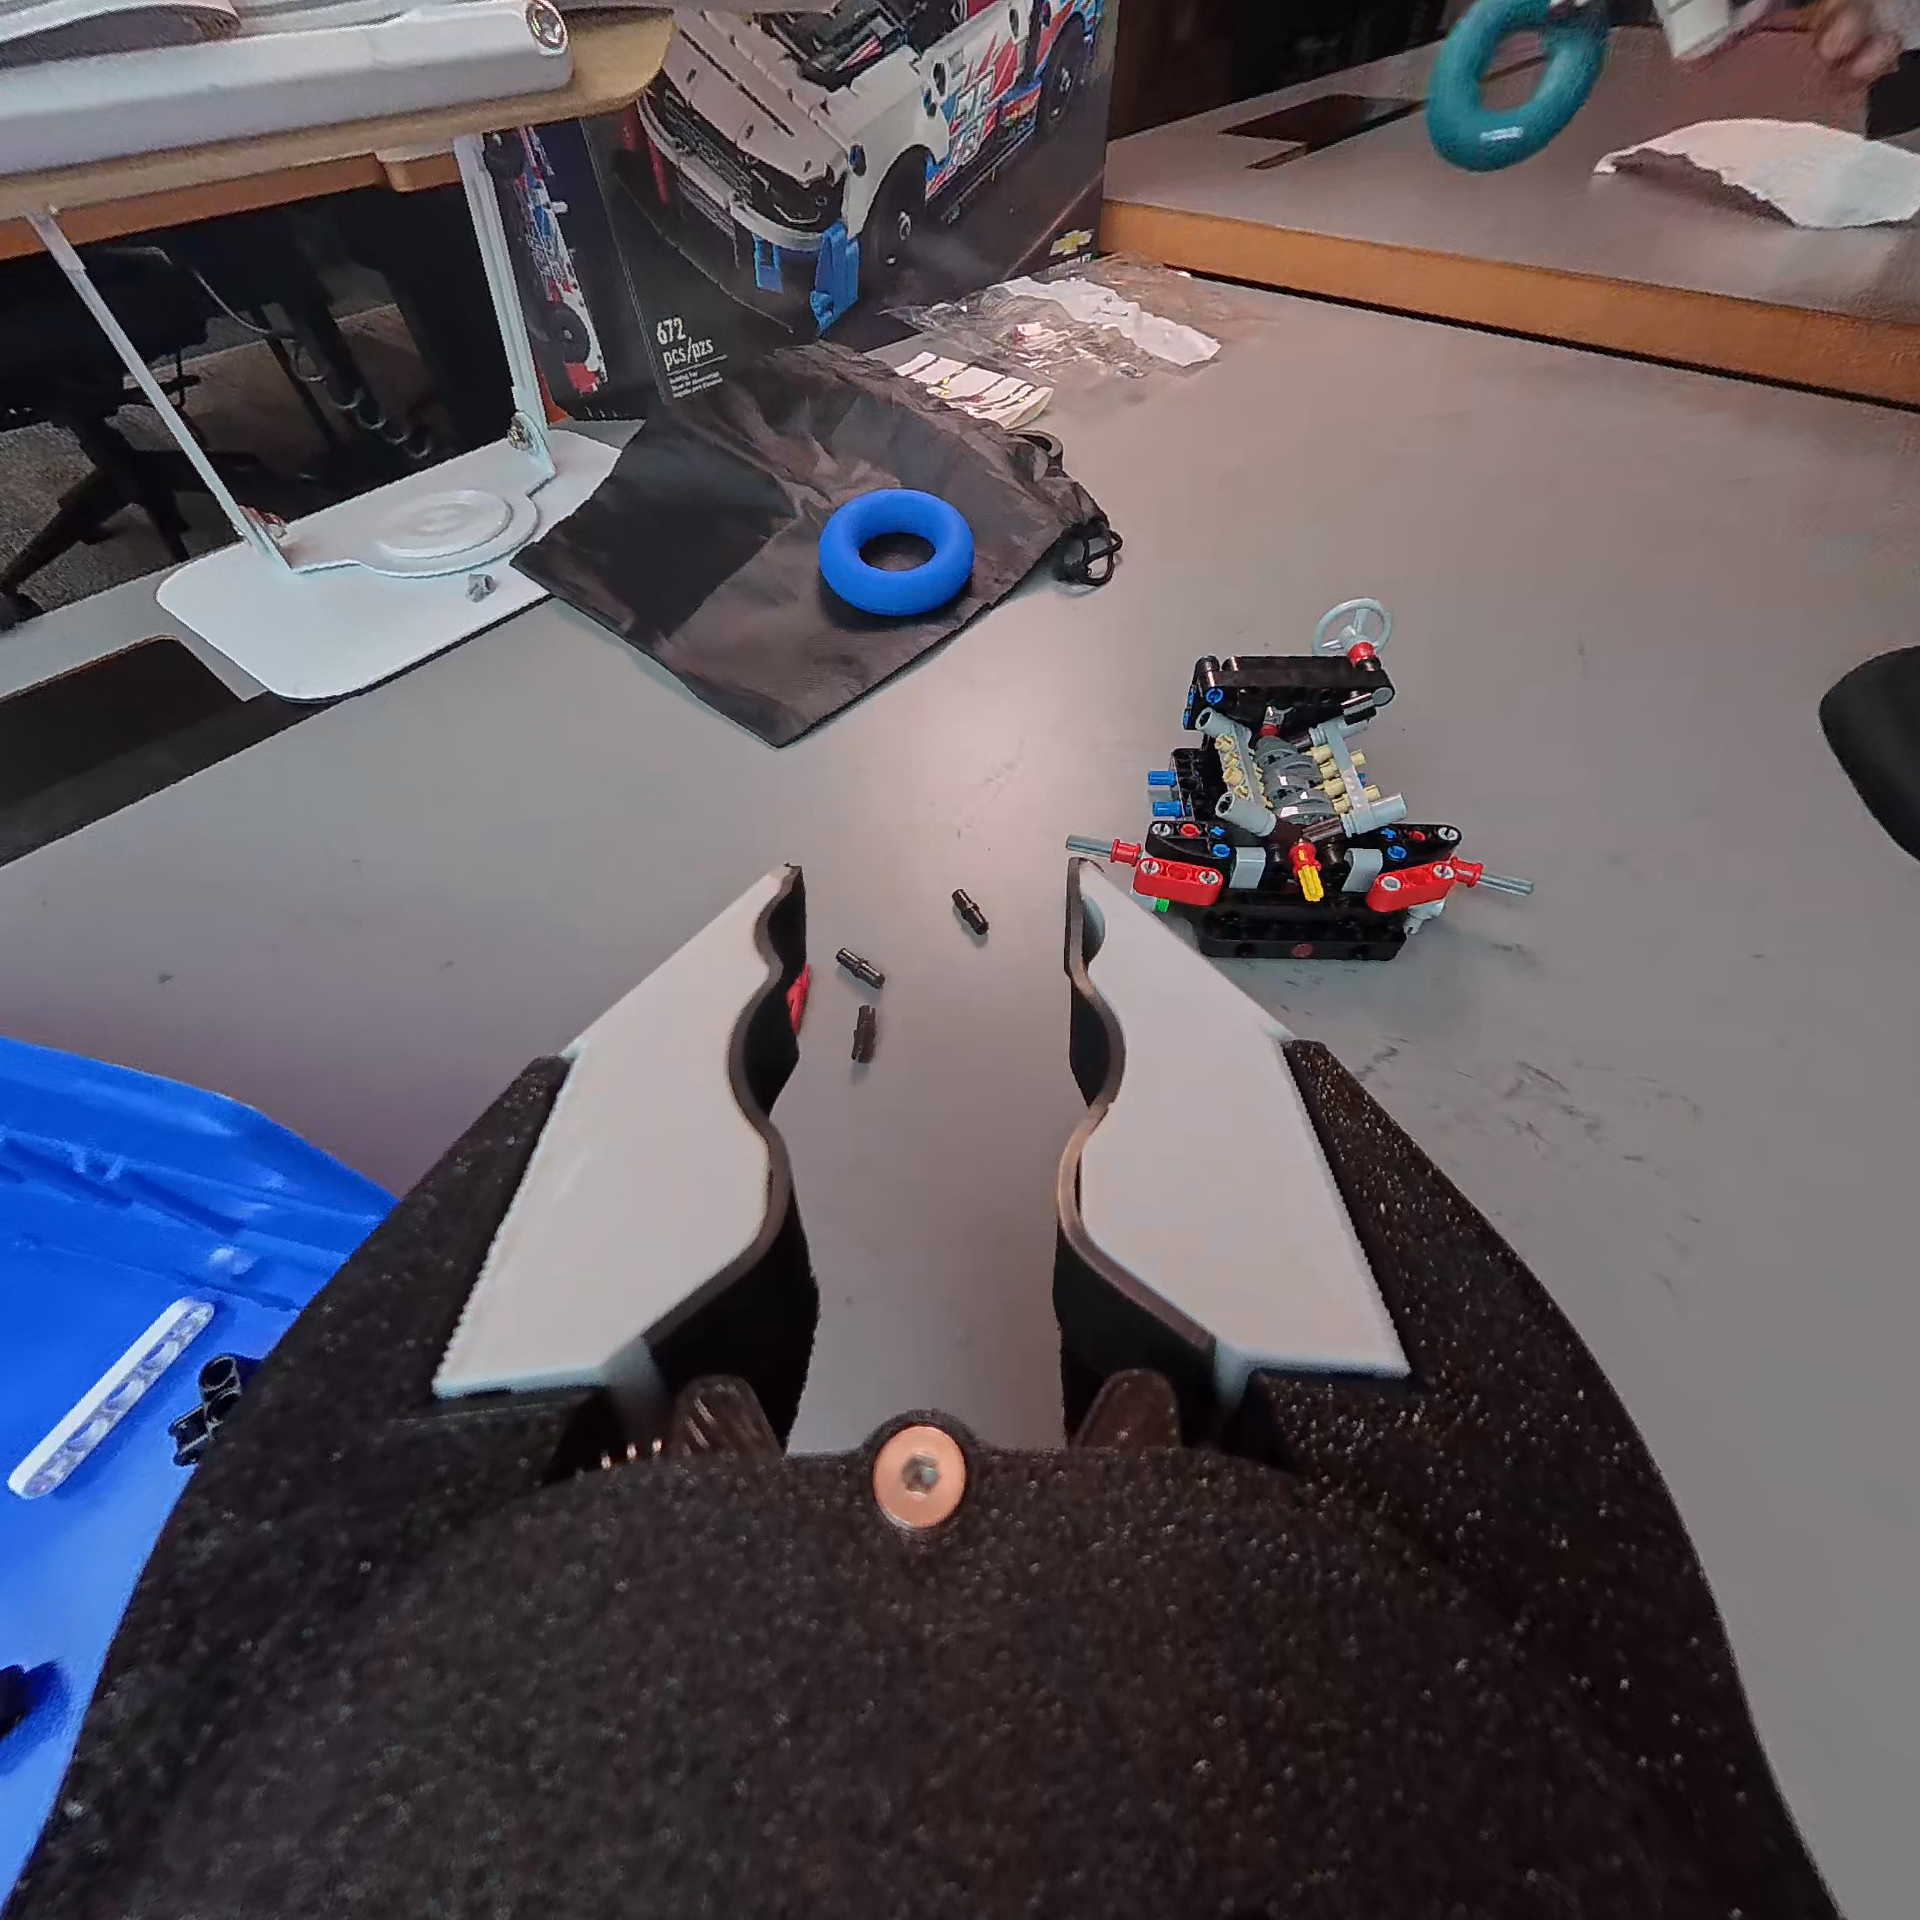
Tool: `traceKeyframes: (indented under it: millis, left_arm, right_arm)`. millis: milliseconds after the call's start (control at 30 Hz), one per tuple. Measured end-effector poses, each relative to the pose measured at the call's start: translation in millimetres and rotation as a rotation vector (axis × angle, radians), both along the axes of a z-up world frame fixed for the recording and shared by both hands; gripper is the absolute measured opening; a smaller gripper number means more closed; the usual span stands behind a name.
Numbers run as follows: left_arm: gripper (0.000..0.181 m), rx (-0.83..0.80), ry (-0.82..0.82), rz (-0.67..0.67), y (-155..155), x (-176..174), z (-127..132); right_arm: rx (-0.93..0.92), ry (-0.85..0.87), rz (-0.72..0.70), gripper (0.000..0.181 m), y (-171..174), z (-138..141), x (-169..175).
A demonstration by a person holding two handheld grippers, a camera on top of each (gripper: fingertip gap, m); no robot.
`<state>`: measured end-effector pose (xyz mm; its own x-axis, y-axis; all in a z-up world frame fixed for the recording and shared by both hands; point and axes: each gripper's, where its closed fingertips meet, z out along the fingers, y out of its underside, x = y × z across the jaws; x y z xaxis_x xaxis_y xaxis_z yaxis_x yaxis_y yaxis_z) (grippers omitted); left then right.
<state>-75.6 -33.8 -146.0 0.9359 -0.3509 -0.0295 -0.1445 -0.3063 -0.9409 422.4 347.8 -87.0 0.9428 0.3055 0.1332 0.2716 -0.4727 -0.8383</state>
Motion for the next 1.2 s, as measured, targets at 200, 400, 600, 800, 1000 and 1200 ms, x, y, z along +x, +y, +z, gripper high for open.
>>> traceKeyframes:
  millis: [200,400,600,800,1000,1200]
  left_arm:
    - [0.05,-0.007,0.0,0.013,1.3,-3.3,-2.0]
    - [0.051,-0.052,0.048,0.04,3.8,-8.4,-14.3]
    - [0.052,-0.137,0.092,0.166,7.8,-36.4,-31.0]
    - [0.05,-0.129,0.054,0.183,3.2,-45.8,-27.9]
    - [0.049,-0.097,0.067,0.152,2.9,-36.7,-22.7]
    - [0.049,-0.086,0.077,0.127,3.2,-30.3,-21.7]
  right_arm:
    - [-0.032,-0.07,-0.344,0.015,11.7,-50.0,158.0]
    - [0.203,-0.502,-0.384,0.05,10.5,-18.3,150.9]
    - [0.254,-0.156,0.381,0.039,-41.6,-5.5,-145.2]
    - [-0.024,-0.071,0.828,0.039,-123.8,-60.6,-350.6]
    - [-0.146,-0.169,0.872,0.036,-115.8,-106.9,-424.0]
    - [-0.206,-0.205,0.911,0.019,-120.5,-119.8,-433.1]
